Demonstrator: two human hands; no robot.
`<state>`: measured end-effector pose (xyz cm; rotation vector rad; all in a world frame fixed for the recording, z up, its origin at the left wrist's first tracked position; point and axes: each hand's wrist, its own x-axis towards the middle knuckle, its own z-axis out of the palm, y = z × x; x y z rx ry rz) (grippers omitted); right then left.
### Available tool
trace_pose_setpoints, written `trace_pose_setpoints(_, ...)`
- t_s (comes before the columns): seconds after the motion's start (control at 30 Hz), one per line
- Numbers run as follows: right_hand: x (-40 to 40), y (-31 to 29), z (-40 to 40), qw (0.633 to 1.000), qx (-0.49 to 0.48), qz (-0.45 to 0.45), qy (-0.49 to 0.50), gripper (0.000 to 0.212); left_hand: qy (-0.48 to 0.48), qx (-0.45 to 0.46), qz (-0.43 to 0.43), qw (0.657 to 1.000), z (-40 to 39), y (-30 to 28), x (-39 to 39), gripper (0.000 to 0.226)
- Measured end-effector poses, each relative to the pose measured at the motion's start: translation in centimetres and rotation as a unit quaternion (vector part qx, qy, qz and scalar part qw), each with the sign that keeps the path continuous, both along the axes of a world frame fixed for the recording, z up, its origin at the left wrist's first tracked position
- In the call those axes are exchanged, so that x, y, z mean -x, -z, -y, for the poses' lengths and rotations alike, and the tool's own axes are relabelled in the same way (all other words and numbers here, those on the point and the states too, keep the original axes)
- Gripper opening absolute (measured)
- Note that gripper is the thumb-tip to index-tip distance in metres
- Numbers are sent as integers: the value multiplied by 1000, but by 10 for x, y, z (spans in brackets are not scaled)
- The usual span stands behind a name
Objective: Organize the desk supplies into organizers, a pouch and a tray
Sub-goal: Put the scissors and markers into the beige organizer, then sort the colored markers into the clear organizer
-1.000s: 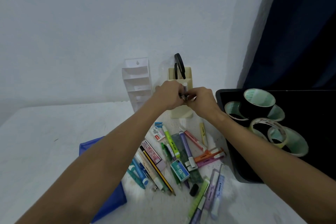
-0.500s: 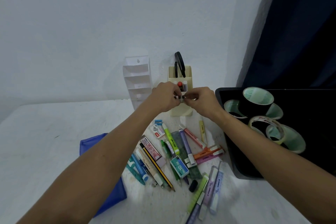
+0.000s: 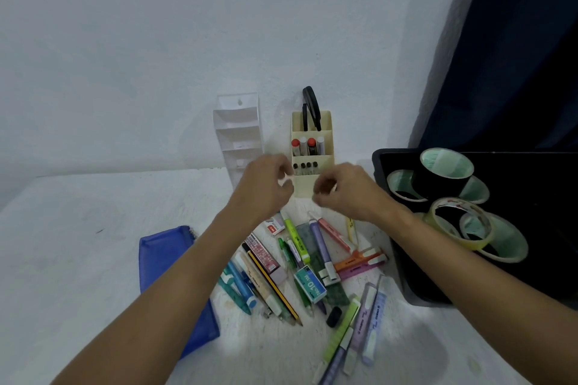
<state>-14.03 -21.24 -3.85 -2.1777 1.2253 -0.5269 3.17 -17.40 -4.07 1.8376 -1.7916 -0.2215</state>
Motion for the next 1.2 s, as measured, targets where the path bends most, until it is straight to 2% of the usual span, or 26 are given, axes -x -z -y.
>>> trace_pose_setpoints(0.07, 1, 6, -11, 993, -42, -105, -39, 12, 52, -120, 11, 991, -11, 14, 1, 24)
trace_pose_setpoints(0.13, 1, 12, -22, 982, -69, -170, -50, 12, 95, -190, 44, 976, -19, 29, 4, 32)
trace_pose_setpoints(0.23, 1, 22, -38, 970, -85, -224, -40, 15, 105, -219, 73, 967, -25, 47, 10, 30)
trace_pose_setpoints(0.43, -3, 34, -59, 956, -84, -281, -30, 32, 37, -267, 127, 955, -28, 66, 23, 40)
trace_pose_setpoints(0.5, -3, 33, -60, 953, -94, -286, -29, 32, 22, -267, 131, 955, -29, 69, 27, 48)
trace_pose_setpoints(0.57, -1, 29, -59, 950, -103, -292, -26, 29, 16, -265, 114, 957, -29, 70, 29, 47)
trace_pose_setpoints(0.7, 4, 22, -54, 957, -137, -255, 19, 29, -10, -237, 63, 969, -30, 61, 27, 37)
trace_pose_setpoints(0.83, 6, 17, -49, 963, -127, -237, 21, 23, -20, -196, 16, 980, -33, 52, 20, 28)
trace_pose_setpoints(0.9, 8, 16, -47, 971, -140, -193, 18, 24, -17, -171, -18, 985, -35, 46, 14, 26)
trace_pose_setpoints(1.0, 11, 14, -44, 978, -180, -94, 41, 28, -52, -105, -67, 991, -40, 30, 2, 34)
trace_pose_setpoints(1.1, 14, 9, -44, 979, -196, -32, 47, 32, -109, -48, -135, 984, -45, 12, -11, 36)
trace_pose_setpoints(1.2, 15, 8, -44, 977, -212, 25, 14, 32, -135, -23, -165, 977, -51, -2, -19, 37)
